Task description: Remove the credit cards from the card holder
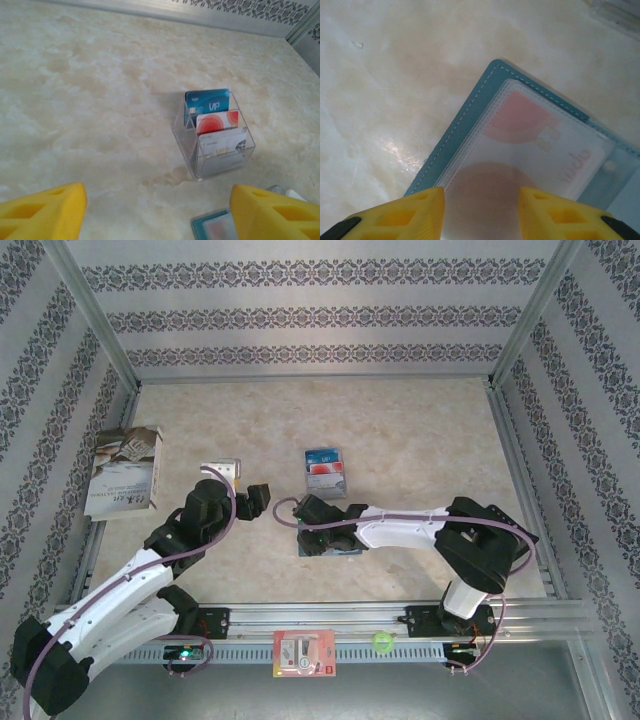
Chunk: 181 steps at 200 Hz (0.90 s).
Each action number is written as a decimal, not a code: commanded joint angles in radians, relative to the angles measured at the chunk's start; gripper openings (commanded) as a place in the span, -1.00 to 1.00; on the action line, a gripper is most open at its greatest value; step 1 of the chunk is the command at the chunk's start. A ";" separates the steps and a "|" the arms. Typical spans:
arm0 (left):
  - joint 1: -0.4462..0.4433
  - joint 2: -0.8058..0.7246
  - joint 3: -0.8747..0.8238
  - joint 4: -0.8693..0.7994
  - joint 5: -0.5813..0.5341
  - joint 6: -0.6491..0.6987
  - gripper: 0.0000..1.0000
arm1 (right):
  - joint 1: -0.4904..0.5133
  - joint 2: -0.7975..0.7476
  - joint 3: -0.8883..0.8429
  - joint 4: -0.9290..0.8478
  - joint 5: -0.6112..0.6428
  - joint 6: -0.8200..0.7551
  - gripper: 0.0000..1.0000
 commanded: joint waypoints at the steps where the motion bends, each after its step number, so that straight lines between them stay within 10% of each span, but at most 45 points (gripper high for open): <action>1: 0.017 -0.013 -0.032 -0.045 0.000 -0.050 0.50 | 0.020 0.044 0.037 -0.081 0.080 -0.033 -0.14; 97: -0.011 0.041 -0.134 0.036 0.206 -0.119 0.12 | 0.017 -0.031 -0.090 0.127 0.047 -0.004 -1.00; 181: -0.179 0.362 -0.189 0.438 0.291 -0.229 -0.40 | -0.073 -0.196 -0.313 0.490 -0.142 0.109 -1.00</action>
